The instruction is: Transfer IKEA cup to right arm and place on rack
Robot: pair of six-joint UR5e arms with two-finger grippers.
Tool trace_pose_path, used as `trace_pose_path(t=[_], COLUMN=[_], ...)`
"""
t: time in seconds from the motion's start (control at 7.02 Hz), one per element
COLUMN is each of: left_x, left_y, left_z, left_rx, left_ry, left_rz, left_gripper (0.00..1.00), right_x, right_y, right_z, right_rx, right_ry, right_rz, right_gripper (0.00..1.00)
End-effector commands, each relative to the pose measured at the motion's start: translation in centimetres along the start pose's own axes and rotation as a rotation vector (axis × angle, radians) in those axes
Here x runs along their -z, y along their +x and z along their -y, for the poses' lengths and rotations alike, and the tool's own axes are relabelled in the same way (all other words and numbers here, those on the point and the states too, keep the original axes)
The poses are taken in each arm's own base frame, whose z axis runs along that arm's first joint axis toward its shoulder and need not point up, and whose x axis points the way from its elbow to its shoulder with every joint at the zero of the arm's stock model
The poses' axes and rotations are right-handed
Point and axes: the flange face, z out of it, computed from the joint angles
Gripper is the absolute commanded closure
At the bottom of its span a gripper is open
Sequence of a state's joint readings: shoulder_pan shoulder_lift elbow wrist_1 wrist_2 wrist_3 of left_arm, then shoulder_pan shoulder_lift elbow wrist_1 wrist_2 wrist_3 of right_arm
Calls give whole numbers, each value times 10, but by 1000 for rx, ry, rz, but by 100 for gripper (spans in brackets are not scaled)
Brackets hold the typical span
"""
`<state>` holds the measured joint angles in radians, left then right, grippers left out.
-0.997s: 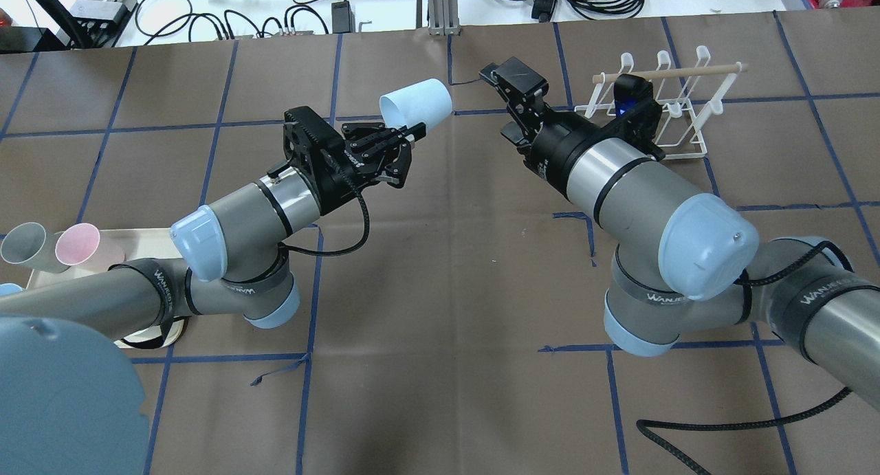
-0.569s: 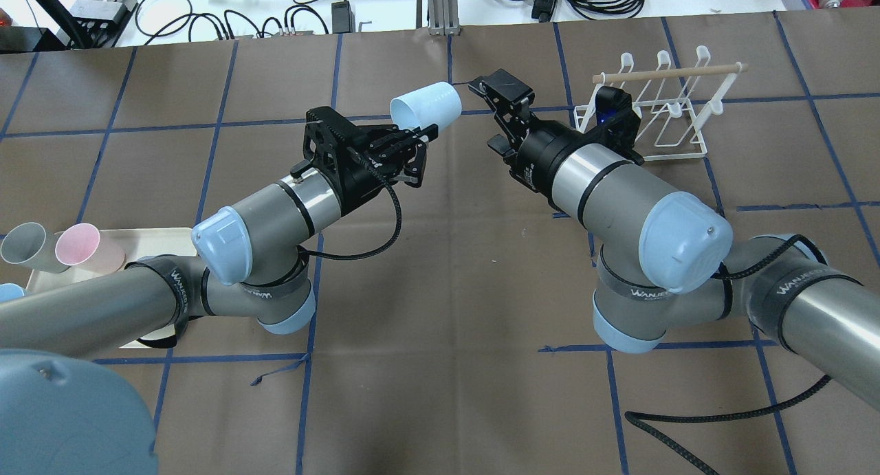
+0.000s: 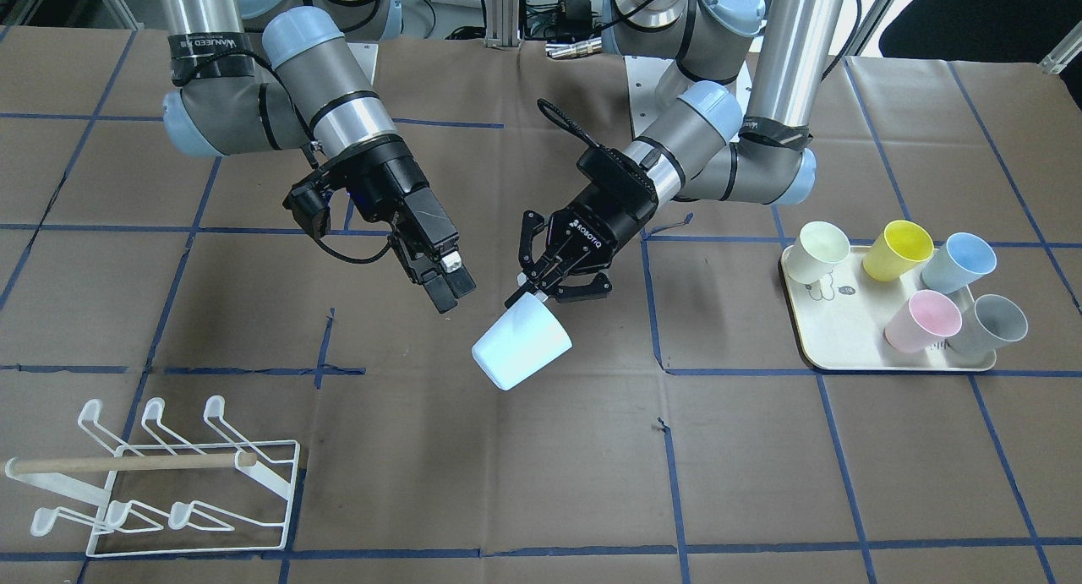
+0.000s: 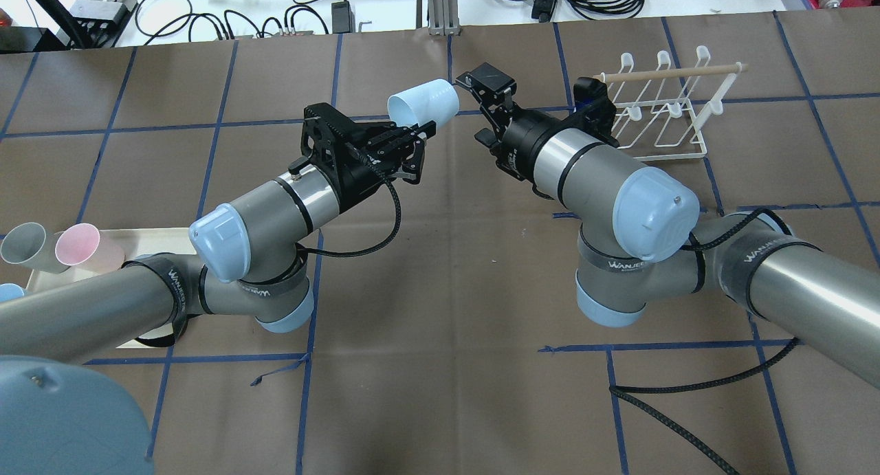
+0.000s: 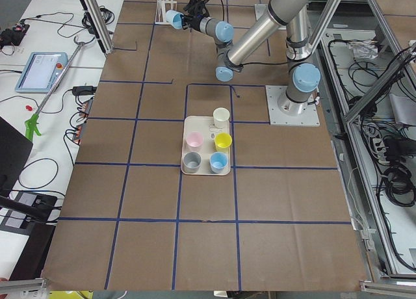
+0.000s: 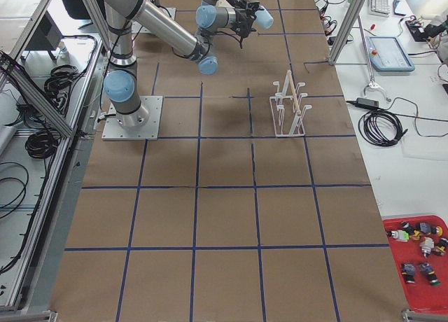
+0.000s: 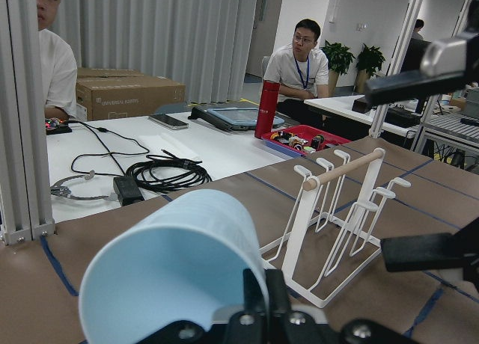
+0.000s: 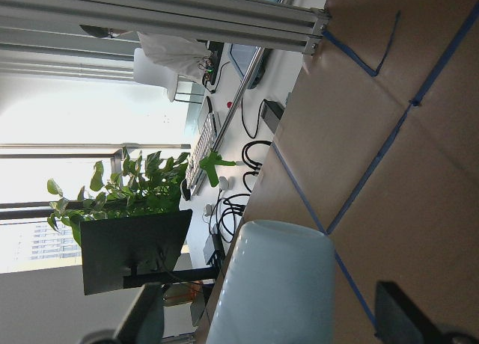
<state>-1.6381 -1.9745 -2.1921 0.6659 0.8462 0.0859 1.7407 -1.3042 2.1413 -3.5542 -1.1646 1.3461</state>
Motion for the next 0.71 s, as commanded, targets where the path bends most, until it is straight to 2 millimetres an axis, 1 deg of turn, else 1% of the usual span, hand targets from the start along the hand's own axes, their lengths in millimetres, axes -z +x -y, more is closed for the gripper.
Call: trace_pose_path(t=[0.0, 0.28, 0.43, 0.57], left_x=[0, 2, 3, 3], left_y=[-1, 0, 1, 1], left_z=[0, 3, 3, 3], left_rx=[2, -2, -4, -4], left_ry=[-1, 4, 5, 5], left_rz=[3, 4, 2, 2], left_gripper=[100, 100, 100, 100], right_x=[-23, -30, -33, -37], right_y=[0, 8, 10, 13], right_z=[-3, -6, -8, -8], right_rx=[3, -33, -130, -146], right_ry=[-37, -102, -128, -138], right_rz=[-1, -14, -20, -24], right_gripper=[1, 1, 1, 1])
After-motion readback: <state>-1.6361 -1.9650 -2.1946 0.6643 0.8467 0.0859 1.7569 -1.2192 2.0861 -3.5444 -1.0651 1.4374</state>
